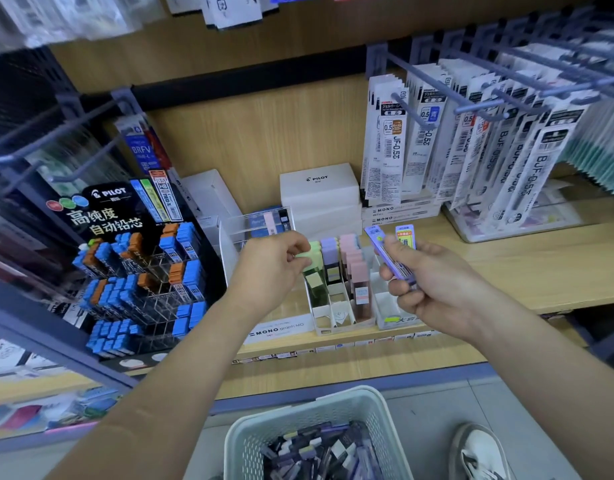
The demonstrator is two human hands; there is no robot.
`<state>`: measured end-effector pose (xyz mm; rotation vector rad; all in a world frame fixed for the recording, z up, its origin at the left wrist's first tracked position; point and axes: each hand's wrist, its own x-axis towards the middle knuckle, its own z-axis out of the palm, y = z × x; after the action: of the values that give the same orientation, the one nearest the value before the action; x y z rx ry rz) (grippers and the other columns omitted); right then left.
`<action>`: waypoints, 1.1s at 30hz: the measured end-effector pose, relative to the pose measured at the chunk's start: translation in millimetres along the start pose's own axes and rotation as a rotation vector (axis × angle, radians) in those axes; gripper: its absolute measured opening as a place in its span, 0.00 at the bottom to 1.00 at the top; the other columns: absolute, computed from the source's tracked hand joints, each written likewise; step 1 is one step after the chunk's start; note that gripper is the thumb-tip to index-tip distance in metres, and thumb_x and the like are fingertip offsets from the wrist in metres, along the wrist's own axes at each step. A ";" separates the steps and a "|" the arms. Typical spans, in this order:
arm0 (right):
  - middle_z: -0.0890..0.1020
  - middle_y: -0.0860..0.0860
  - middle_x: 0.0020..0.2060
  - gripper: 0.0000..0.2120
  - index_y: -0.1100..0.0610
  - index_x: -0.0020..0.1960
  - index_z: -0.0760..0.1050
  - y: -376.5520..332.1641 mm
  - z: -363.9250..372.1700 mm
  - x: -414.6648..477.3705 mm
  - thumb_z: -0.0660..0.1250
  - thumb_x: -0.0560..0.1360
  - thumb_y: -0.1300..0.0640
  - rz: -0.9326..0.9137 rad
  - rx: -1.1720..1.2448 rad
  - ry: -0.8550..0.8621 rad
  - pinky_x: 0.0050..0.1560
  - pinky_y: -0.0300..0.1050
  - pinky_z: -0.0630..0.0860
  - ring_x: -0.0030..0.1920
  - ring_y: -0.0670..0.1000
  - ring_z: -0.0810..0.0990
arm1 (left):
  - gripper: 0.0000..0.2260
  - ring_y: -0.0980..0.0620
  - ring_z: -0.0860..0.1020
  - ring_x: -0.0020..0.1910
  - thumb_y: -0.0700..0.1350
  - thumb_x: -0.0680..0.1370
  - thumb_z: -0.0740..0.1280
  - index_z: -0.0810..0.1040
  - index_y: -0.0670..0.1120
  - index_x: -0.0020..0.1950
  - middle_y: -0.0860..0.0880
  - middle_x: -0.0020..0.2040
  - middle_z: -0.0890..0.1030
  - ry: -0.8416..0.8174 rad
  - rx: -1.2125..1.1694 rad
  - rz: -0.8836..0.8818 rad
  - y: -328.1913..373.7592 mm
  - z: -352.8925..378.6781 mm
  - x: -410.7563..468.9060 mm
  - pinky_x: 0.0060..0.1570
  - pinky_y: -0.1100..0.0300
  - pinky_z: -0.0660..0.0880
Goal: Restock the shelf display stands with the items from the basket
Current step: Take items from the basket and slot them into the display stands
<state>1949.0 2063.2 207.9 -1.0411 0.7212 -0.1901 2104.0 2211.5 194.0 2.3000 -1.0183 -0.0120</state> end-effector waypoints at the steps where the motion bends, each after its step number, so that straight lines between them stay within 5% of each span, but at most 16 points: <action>1: 0.75 0.53 0.31 0.09 0.58 0.52 0.75 0.3 -0.2 0.5 0.66 0.79 0.53 0.004 0.000 -0.003 0.18 0.34 0.61 0.23 0.46 0.68 | 0.06 0.55 0.76 0.42 0.43 0.74 0.72 0.81 0.46 0.50 0.53 0.42 0.78 0.004 -0.003 -0.003 -0.3 0.2 0.7 0.51 0.60 0.75; 9: 0.75 0.58 0.36 0.13 0.67 0.62 0.74 3.5 -3.7 1.0 0.65 0.78 0.65 0.041 0.017 -0.055 0.25 0.39 0.74 0.30 0.52 0.76 | 0.07 0.56 0.75 0.39 0.42 0.72 0.74 0.83 0.46 0.50 0.52 0.42 0.79 -0.019 0.060 0.100 -5.0 10.3 1.1 0.49 0.60 0.75; 19: 0.79 0.48 0.27 0.03 0.58 0.49 0.76 3.0 -1.9 -2.4 0.68 0.76 0.59 -0.005 -0.101 -0.039 0.19 0.32 0.57 0.23 0.45 0.67 | 0.12 0.45 0.79 0.44 0.38 0.74 0.69 0.81 0.43 0.57 0.46 0.51 0.78 -0.017 0.207 0.217 -17.7 26.8 2.7 0.48 0.51 0.77; 25: 0.74 0.48 0.27 0.05 0.58 0.48 0.76 6.2 -3.1 0.3 0.69 0.75 0.57 -0.032 -0.126 -0.048 0.20 0.33 0.56 0.24 0.45 0.61 | 0.12 0.47 0.78 0.46 0.38 0.76 0.67 0.80 0.44 0.59 0.47 0.53 0.78 -0.031 0.190 0.178 -18.2 25.3 3.6 0.52 0.58 0.74; 29: 0.76 0.47 0.25 0.02 0.58 0.47 0.76 6.4 -2.5 -0.3 0.67 0.77 0.59 -0.044 -0.148 -0.070 0.21 0.33 0.57 0.25 0.46 0.63 | 0.07 0.54 0.78 0.37 0.41 0.78 0.65 0.83 0.46 0.51 0.50 0.42 0.82 0.021 -0.261 -0.108 3.8 10.2 3.4 0.45 0.61 0.77; 33: 0.78 0.48 0.27 0.04 0.57 0.45 0.75 8.0 -0.9 1.2 0.65 0.78 0.63 -0.059 -0.165 -0.117 0.23 0.34 0.60 0.27 0.47 0.65 | 0.07 0.52 0.78 0.33 0.44 0.78 0.66 0.82 0.44 0.49 0.44 0.40 0.83 -0.210 -0.847 -0.304 29.5 -7.7 -1.1 0.37 0.62 0.79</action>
<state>1947.8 2066.1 200.4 -1.2213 0.6082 -0.1204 2085.4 2201.2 215.9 1.6488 -0.5733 -0.6863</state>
